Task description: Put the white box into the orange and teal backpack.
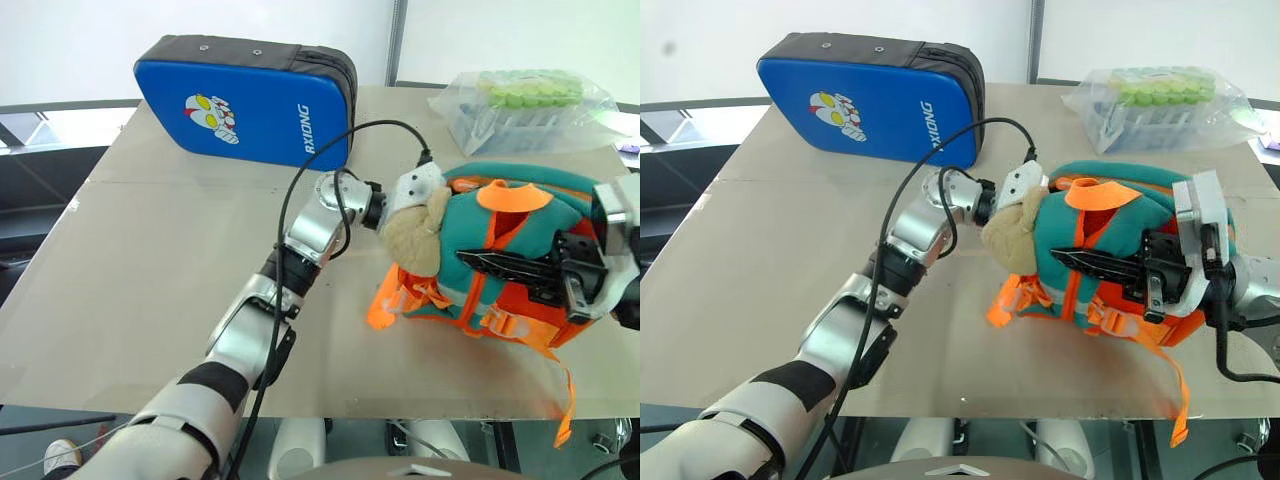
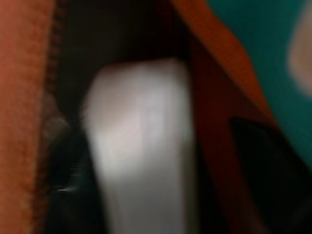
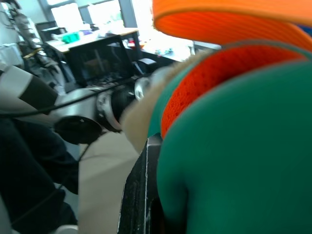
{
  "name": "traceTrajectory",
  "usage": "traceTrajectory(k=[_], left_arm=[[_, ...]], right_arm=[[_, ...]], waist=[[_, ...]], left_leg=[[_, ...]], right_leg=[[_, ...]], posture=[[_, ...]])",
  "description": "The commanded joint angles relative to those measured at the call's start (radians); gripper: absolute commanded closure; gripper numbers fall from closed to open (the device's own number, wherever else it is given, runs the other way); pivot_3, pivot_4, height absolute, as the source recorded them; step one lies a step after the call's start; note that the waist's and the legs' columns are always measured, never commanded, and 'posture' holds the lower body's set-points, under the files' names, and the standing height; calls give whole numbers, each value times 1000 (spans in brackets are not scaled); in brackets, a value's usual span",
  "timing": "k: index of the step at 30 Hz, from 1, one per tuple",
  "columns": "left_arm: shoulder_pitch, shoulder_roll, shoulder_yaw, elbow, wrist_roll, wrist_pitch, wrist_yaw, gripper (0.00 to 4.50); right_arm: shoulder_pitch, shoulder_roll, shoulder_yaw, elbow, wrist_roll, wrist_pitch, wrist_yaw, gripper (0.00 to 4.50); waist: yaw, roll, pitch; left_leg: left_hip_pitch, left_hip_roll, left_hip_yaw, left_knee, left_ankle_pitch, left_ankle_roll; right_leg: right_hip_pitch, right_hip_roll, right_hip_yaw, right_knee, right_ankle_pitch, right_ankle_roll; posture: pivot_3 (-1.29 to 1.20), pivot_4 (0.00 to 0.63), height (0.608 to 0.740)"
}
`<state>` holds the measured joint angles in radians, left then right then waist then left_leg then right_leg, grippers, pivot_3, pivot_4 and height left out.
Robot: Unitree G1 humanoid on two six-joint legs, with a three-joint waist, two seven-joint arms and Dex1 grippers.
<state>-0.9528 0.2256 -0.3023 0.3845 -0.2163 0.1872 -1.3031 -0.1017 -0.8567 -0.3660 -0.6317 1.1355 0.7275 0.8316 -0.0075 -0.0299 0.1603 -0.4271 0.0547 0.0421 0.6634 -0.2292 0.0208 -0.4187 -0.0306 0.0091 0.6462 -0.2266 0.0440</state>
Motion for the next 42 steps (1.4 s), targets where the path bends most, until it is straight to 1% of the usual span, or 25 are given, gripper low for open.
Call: traceTrajectory(k=[1, 3, 5, 7, 8, 10, 12, 15, 16, 19, 21, 23, 26, 27, 29, 31, 32, 34, 35, 38, 40, 42], left_arm=[[68, 163, 172, -212, -161, 280, 10, 29], [110, 237, 246, -315, -257, 408, 23, 29], [162, 311, 321, -417, -377, 568, 32, 29], [230, 384, 366, -507, -469, 691, 24, 29], [260, 405, 382, -545, -508, 736, 33, 29], [292, 398, 408, -600, -570, 793, 97, 29], [287, 342, 406, -620, -587, 817, 193, 29], [197, 157, 415, -515, -579, 870, 437, 29], [169, 110, 428, -478, -581, 890, 500, 29], [115, 34, 437, -418, -593, 929, 579, 29], [80, -18, 435, -360, -575, 909, 632, 29], [42, -79, 461, -285, -575, 886, 693, 29], [21, -129, 482, -227, -582, 874, 734, 29], [22, -138, 485, -219, -582, 868, 741, 544], [27, -152, 498, -216, -601, 865, 742, 1242], [32, -165, 519, -225, -619, 865, 754, 2204], [33, -178, 548, -230, -641, 861, 773, 2476], [41, -185, 579, -245, -665, 858, 799, 3291], [51, -185, 591, -259, -672, 849, 807, 3466], [68, -200, 673, -275, -742, 844, 886, 4251], [84, -209, 727, -284, -795, 852, 951, 4311], [144, -211, 786, -302, -853, 881, 1039, 4311]], right_arm=[[16, 13, -17, 23, -72, -52, -14, 4500], [15, 22, -2, 35, -91, -62, -15, 4500], [5, 31, 12, 51, -107, -70, -11, 4500], [-13, 40, 27, 65, -111, -69, -6, 4500], [-23, 43, 32, 72, -112, -68, -3, 4500], [-37, 43, 41, 84, -110, -64, 7, 4500], [-51, 41, 47, 94, -101, -59, 18, 4500], [-53, 28, 42, 94, -80, -42, 39, 4500], [-49, 26, 39, 92, -77, -38, 42, 4500], [-36, 21, 30, 80, -71, -28, 43, 4500], [-24, 21, 23, 69, -66, -24, 38, 4500], [-9, 21, 15, 57, -62, -22, 28, 4500], [14, 24, 0, 39, -52, -20, 9, 4500], [21, 25, -6, 33, -47, -19, 3, 4500], [37, 29, -19, 21, -40, -20, -15, 4500], [47, 39, -33, 16, -31, -24, -39, 4500], [35, 60, -44, 27, -27, -33, -80, 4500], [7, 99, -64, 51, 1, -46, -151, 4500], [-10, 123, -75, 62, 10, -57, -189, 4500], [-64, 181, -96, 94, 6, -86, -295, 4500], [-90, 205, -99, 106, -22, -102, -348, 4500], [-149, 238, -92, 160, -98, -132, -452, 4500]], waist=[[-13, 0, 0], [-15, 0, 0], [-8, 0, 0], [-5, 0, 0], [-6, 0, 0], [1, 0, 1], [12, 0, 1], [25, -1, 1], [25, -1, 1], [17, -1, 1], [8, -1, 1], [7, -1, 1], [6, -1, 1], [4, -1, 1], [4, -1, 1], [4, -1, 1], [4, -1, 1], [3, -1, 1], [1, -1, 1], [-2, -1, 1], [-4, -1, 1], [-6, -1, 1]], left_leg=[[1, 1, 0, -1, 0, 0], [6, 1, -1, -3, 0, 0], [7, 1, -1, -4, 0, 0], [7, 1, -1, -4, 0, 0], [7, 1, 0, -4, 0, 0], [9, 1, 1, -4, 0, 0], [9, -1, 2, -4, 0, 0], [10, -2, 2, -2, 0, 0], [10, -2, 2, -2, 0, 0], [9, -3, 2, 0, 0, 0], [11, -3, 3, -1, 0, 0], [11, -3, 2, -3, 0, 0], [10, -3, 2, -3, 0, 0], [11, -3, 2, -3, 0, 0], [11, -3, 2, -3, 0, 0], [11, -3, 2, -4, 0, 0], [11, -3, 2, -3, 0, 0], [11, -3, 3, -3, 0, 0], [11, -3, 3, -3, 0, 0], [11, -3, 2, -4, 0, 0], [11, -3, 3, -4, 0, 0], [11, -3, 3, -4, 0, 0]], right_leg=[[0, 0, 1, 1, 0, 0], [0, 1, 5, 2, 0, 0], [1, 1, 5, 3, 0, 0], [1, 0, 5, 3, 0, 0], [2, 0, 5, 2, 0, 0], [4, -1, 6, 1, -1, 0], [7, -2, 4, 0, -2, 2], [9, -1, 5, 0, -2, 3], [9, -1, 5, 0, -2, 3], [9, 0, 6, 0, -1, 2], [9, 1, 9, 1, 0, 1], [8, 2, 9, 0, 0, 1], [8, 2, 8, 0, 0, 1], [8, 2, 9, 0, 0, 1], [8, 2, 9, 0, 0, 1], [8, 2, 9, 0, 0, 1], [8, 1, 9, 0, 0, 1], [8, 1, 9, 0, 0, 1], [8, 1, 9, 0, 0, 1], [8, 1, 9, 1, 0, 1], [8, 1, 9, 1, 0, 1], [8, 1, 9, 0, 0, 1]], posture=[[0, 150, 740], [0, 150, 740], [0, 150, 740], [0, 150, 740], [0, 150, 740], [0, 150, 740], [0, 150, 740], [0, 150, 740], [0, 150, 740], [0, 150, 740], [0, 150, 740], [0, 150, 740], [0, 150, 740], [0, 150, 740], [0, 150, 740], [0, 150, 740], [0, 150, 740], [0, 150, 740], [0, 150, 740], [0, 150, 740], [0, 150, 740], [0, 150, 740]])
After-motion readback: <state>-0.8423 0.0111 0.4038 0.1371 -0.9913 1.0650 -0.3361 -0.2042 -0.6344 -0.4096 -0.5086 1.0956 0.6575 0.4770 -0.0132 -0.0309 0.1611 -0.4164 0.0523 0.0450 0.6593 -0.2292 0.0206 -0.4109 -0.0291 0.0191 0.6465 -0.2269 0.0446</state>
